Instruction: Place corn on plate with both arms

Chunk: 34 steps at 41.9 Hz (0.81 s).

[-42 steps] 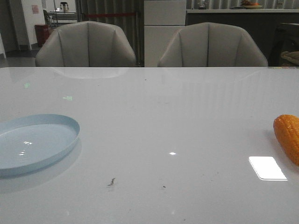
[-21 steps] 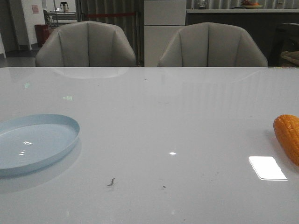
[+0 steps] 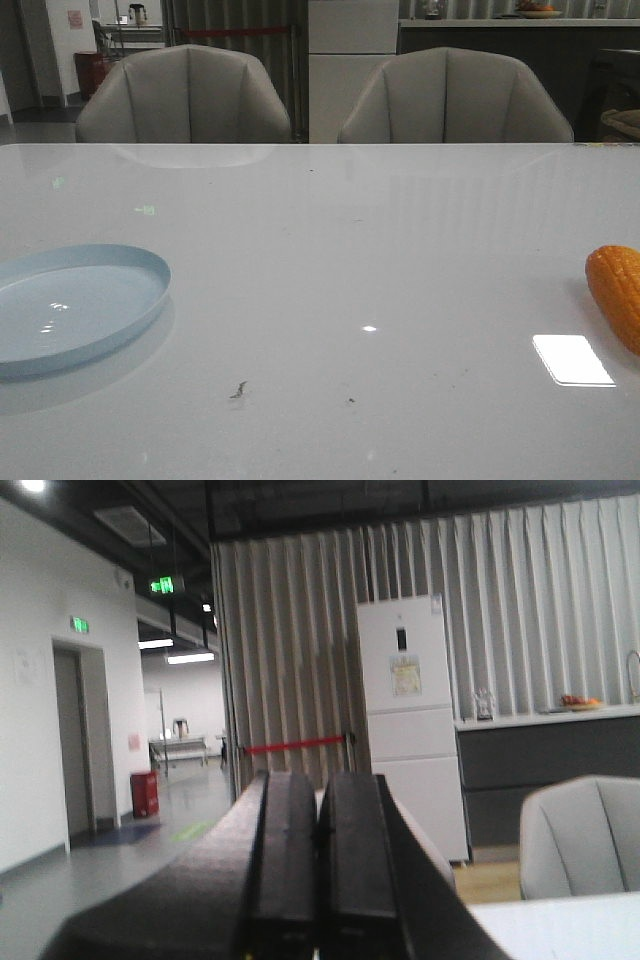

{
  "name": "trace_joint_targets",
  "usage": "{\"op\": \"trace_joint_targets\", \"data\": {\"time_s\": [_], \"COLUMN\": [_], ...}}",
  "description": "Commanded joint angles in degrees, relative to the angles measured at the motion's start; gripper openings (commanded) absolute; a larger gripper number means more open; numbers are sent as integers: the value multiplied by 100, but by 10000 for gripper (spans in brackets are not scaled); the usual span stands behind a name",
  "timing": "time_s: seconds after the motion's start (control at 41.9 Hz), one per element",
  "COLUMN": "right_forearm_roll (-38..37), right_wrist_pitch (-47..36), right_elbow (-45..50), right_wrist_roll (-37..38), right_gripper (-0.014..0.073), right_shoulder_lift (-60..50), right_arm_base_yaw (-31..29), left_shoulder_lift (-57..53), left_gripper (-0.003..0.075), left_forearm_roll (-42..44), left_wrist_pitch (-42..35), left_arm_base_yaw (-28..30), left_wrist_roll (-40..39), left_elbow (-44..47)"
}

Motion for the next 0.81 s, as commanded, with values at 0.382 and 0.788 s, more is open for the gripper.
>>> {"op": "trace_joint_targets", "data": {"time_s": [0.382,0.788], "right_forearm_roll": [-93,314], "right_wrist_pitch": [310,2335], "right_elbow": [-2482,-2482], "right_wrist_roll": [17,17], "right_gripper": [58,59], "right_shoulder_lift": [3367,5418], "right_arm_base_yaw": [-18,-18], "left_shoulder_lift": [3461,5493], "left_gripper": [94,111], "left_forearm_roll": [151,-1429], "left_wrist_pitch": [6,1680], "left_arm_base_yaw": [-55,-55], "left_wrist_roll": [-66,-66], "left_elbow": [-2270,-2259]}}
